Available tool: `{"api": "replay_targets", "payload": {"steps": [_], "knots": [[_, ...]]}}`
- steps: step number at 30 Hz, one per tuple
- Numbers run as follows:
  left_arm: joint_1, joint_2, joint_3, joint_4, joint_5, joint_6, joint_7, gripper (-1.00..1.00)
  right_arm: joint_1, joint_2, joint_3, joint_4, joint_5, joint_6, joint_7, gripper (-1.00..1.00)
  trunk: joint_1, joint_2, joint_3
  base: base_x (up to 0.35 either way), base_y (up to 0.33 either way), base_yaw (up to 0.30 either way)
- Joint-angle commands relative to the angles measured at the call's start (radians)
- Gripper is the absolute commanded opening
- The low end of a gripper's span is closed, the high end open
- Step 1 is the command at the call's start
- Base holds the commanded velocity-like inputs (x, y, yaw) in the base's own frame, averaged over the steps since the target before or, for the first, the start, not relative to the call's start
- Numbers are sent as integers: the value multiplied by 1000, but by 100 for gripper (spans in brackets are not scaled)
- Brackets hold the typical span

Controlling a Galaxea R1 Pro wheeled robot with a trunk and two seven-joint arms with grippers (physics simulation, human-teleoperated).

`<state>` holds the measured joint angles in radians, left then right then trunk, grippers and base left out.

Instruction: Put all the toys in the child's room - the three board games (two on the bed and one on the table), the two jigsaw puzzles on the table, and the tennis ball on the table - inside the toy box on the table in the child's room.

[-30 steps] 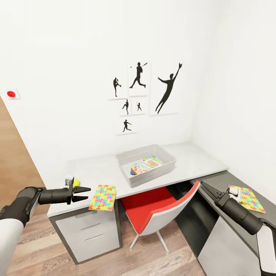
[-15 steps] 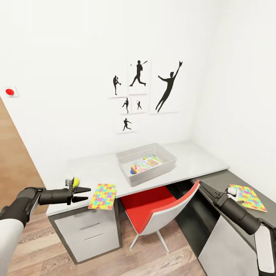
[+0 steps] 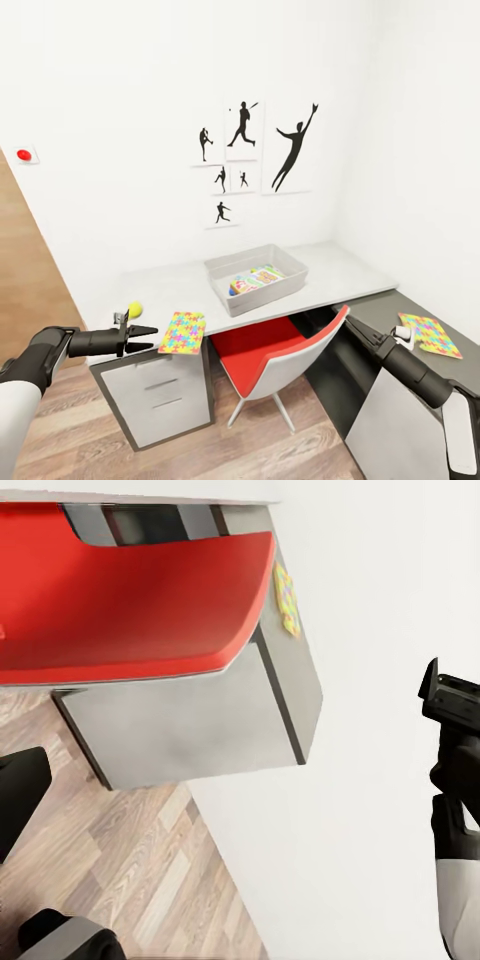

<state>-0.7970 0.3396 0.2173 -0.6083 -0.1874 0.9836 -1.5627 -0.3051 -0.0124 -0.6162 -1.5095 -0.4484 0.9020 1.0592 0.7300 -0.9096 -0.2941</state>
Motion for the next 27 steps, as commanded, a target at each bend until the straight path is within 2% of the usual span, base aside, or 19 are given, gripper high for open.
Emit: {"api": "replay_targets", "payload": {"steps": [1, 5, 11, 22, 27], "knots": [[-1, -1, 4, -1, -10, 10, -8, 100, -1, 0, -1, 0, -1, 5, 3, 100, 4, -8, -5, -179, 79, 0], [-1, -1, 4, -1, -10, 10, -8, 100, -1, 0, -1, 3, -1, 5, 2, 100, 19, -36, -17, -78, 34, 0], [-1, -2, 4, -1, -11, 10, -8, 100, -1, -1, -3, 68, 0, 5, 2, 100, 42, -78, -36, -13, 6, 0], [-1, -2, 4, 1, -10, 11, -8, 100, -2, -7, -5, 118, 2, 5, 1, 100, 84, -155, -70, 0, 0, 0], [-1, -5, 6, 34, -9, 12, -8, 100, -1, -9, -5, 128, 2, 5, 1, 100, 103, -190, -86, 0, 0, 0]]}}
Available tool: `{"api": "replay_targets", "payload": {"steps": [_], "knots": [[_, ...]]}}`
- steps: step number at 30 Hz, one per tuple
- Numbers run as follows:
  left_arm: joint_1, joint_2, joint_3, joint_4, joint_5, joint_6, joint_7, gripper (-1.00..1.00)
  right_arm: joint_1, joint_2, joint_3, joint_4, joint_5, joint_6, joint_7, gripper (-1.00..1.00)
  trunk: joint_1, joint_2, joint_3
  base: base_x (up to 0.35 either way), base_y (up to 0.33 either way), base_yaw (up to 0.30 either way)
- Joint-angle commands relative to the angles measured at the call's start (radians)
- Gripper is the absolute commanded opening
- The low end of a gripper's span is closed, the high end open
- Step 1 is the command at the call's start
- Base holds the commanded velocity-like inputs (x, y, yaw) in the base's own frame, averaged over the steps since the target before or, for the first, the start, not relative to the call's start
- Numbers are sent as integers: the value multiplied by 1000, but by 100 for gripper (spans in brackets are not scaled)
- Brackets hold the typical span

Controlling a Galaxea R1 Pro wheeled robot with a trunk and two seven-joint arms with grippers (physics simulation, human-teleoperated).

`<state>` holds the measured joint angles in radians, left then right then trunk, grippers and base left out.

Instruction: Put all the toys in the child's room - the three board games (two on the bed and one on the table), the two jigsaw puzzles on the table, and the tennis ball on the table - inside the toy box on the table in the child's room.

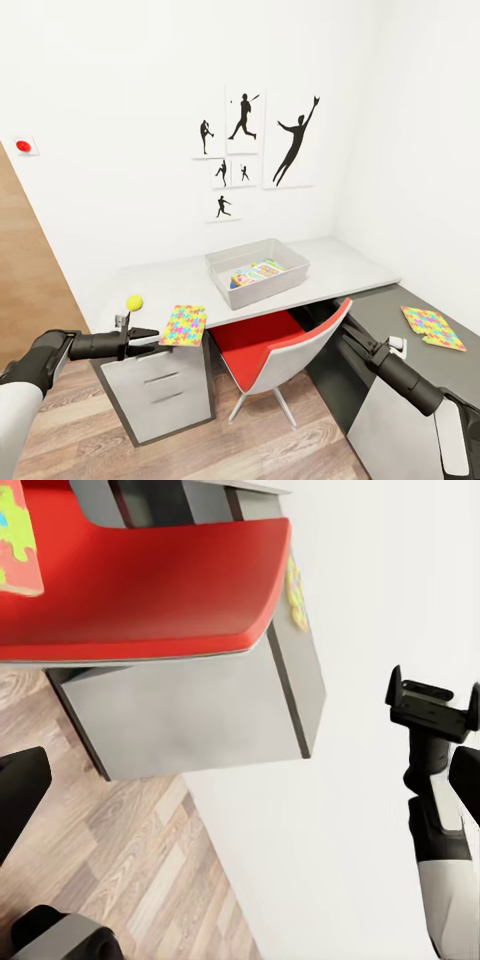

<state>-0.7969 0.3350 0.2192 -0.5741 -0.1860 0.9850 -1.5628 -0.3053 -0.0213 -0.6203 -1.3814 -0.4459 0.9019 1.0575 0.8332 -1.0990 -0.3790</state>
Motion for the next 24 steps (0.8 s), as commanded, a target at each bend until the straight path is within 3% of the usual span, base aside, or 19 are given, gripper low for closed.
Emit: {"api": "replay_targets", "payload": {"steps": [1, 18, 24], "knots": [[-1, -1, 4, 7, -10, 10, -8, 100, -1, -1, -1, 1, -1, 5, 2, 100, 4, -8, -4, 0, 0, 0], [-1, -3, 7, 22, -6, 11, 14, 100, 0, -6, -1, 36, -2, 5, 1, 100, 69, -127, -58, 0, 0, 0], [-1, -3, 10, 22, -6, 12, 16, 100, -2, -6, 0, 72, -3, 18, -64, 100, 92, -169, -76, 0, 0, 0]]}}
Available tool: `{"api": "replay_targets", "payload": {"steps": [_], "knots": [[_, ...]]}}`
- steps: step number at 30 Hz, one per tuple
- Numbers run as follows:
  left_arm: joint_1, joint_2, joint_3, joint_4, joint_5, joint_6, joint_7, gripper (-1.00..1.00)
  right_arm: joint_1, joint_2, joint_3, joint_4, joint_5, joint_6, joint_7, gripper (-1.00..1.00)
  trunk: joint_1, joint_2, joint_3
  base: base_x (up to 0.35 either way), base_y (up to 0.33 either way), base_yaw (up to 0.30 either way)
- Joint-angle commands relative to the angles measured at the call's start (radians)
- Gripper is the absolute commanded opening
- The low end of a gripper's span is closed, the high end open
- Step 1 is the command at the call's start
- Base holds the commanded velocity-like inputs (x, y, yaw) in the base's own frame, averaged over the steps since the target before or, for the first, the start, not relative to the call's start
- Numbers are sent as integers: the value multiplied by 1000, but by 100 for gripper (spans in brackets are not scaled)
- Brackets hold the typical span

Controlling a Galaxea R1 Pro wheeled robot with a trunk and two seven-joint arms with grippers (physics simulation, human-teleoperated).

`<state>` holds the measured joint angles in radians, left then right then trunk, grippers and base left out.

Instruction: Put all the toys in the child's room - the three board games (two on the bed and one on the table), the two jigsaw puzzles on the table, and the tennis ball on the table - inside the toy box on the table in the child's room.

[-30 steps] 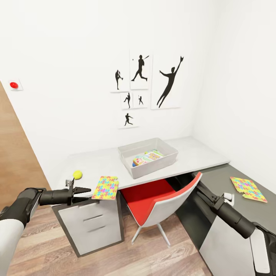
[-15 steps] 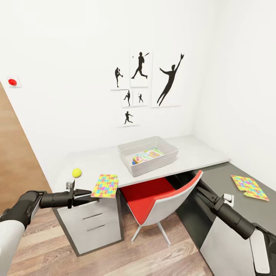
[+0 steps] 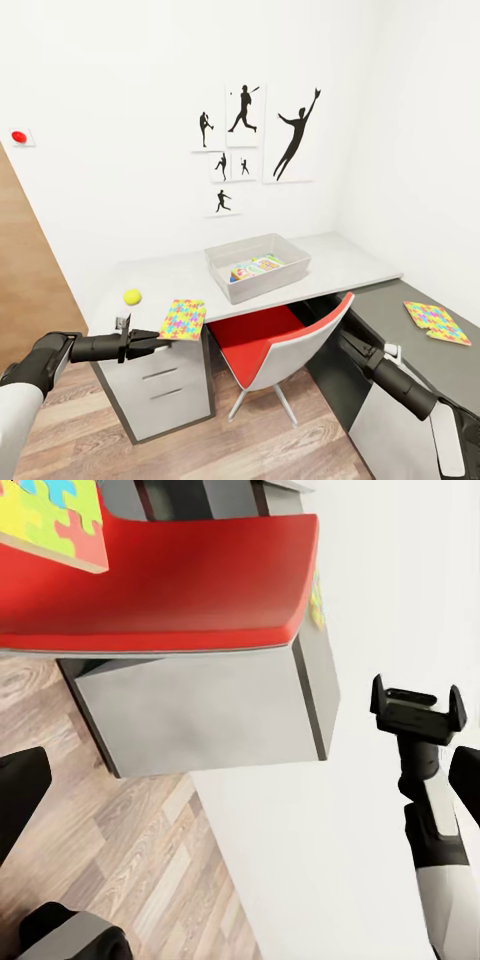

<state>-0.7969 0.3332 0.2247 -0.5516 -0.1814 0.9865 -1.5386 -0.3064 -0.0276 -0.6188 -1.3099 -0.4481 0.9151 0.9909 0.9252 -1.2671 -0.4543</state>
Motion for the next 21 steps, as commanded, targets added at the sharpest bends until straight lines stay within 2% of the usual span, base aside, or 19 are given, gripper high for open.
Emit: {"api": "replay_targets", "payload": {"steps": [1, 3, 5, 6, 8, 16, 21], "knots": [[-1, -1, 7, -1, -10, 10, -8, 100, -1, 0, -1, 6, -1, 6, -8, 100, 4, -8, -4, 0, 0, 0], [-1, 0, 16, -1, -10, 11, -8, 100, -3, 0, -1, 15, -2, 7, -28, 100, 12, -22, -11, 0, 0, 0], [-1, 0, 38, -1, -11, 11, -8, 100, -5, 0, -1, 25, -3, 9, -46, 100, 19, -36, -17, 0, 0, 0], [-1, 0, 60, -1, -12, 11, -7, 100, -6, 0, -1, 29, -4, 9, -56, 100, 23, -43, -20, 0, 0, 0], [-1, 1, 74, -1, -13, 11, -7, 100, -6, 0, -1, 31, -4, 10, -61, 100, 31, -57, -26, 0, 0, 0], [-1, 2, 89, -1, -13, 8, 5, 100, -6, 1, -1, 34, -4, 10, -67, 100, 61, -113, -51, 0, 0, 0], [-1, 4, 93, -1, -11, 4, 50, 100, -7, 1, -1, 35, -5, 10, -67, 100, 81, -148, -67, 0, 0, 0]]}}
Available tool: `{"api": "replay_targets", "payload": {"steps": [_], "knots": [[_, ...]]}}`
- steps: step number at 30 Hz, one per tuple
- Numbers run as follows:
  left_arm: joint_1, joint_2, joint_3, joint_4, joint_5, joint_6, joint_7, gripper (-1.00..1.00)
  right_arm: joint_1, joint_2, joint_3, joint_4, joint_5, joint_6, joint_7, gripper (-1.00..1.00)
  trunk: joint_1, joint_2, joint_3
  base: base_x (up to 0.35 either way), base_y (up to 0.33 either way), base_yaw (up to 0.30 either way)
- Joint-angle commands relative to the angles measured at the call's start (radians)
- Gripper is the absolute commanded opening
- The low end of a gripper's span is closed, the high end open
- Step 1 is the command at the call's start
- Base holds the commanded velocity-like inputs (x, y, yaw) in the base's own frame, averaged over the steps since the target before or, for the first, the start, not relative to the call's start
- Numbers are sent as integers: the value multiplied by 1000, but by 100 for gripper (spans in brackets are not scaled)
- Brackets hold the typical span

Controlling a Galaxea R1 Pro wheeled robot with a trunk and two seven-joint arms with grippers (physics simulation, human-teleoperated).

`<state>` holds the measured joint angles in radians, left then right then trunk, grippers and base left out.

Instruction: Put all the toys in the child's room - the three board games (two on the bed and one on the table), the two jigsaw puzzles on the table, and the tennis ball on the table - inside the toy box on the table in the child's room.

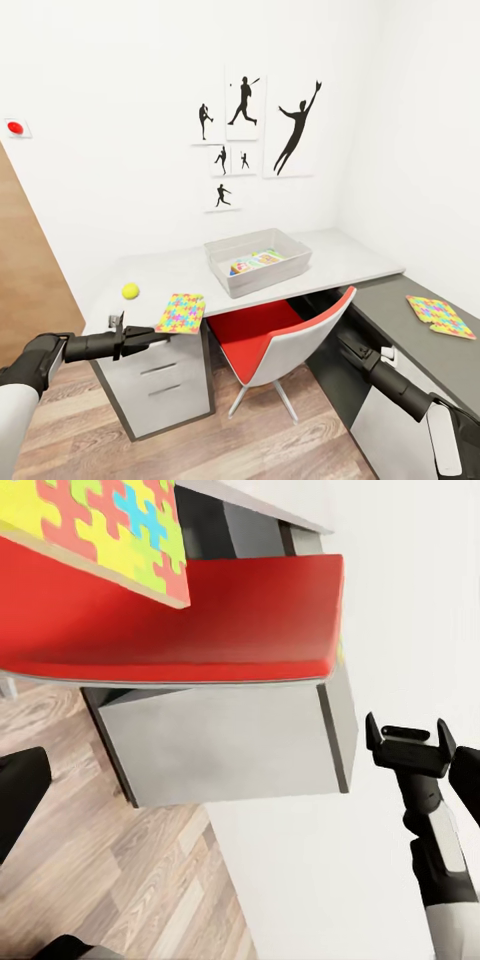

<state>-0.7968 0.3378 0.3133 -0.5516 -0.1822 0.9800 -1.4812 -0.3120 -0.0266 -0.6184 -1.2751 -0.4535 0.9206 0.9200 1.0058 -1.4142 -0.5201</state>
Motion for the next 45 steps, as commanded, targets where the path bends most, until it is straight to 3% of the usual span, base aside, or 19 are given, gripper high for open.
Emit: {"api": "replay_targets", "payload": {"steps": [1, 6, 14, 21, 34, 45], "knots": [[-1, -1, 6, -1, -10, 10, -3, 100, -1, 0, -1, 0, 0, 4, 4, 100, 4, -8, -4, 0, 0, 0], [-1, -3, 54, -1, -10, 6, 23, 100, -1, -1, -1, 1, 0, 4, 4, 100, 23, -43, -20, 0, 0, 0], [-1, -4, 88, -1, -8, 4, 100, 100, -1, -1, -1, 2, -1, 4, 2, 100, 54, -99, -45, 0, 0, 0], [-1, -5, 127, -1, -8, 3, 113, 100, -2, -1, -1, 6, 0, 3, 2, 100, 81, -148, -67, 0, 0, 0], [-1, -5, 154, -2, -8, -11, 115, 100, -2, 0, -1, 6, 2, 3, 0, 100, 130, -239, -108, 0, 0, 0], [-1, -6, 191, -2, -7, -61, 119, 100, -2, 1, -1, 6, 1, 3, -7, 100, 130, -239, -108, 0, 0, 0]]}}
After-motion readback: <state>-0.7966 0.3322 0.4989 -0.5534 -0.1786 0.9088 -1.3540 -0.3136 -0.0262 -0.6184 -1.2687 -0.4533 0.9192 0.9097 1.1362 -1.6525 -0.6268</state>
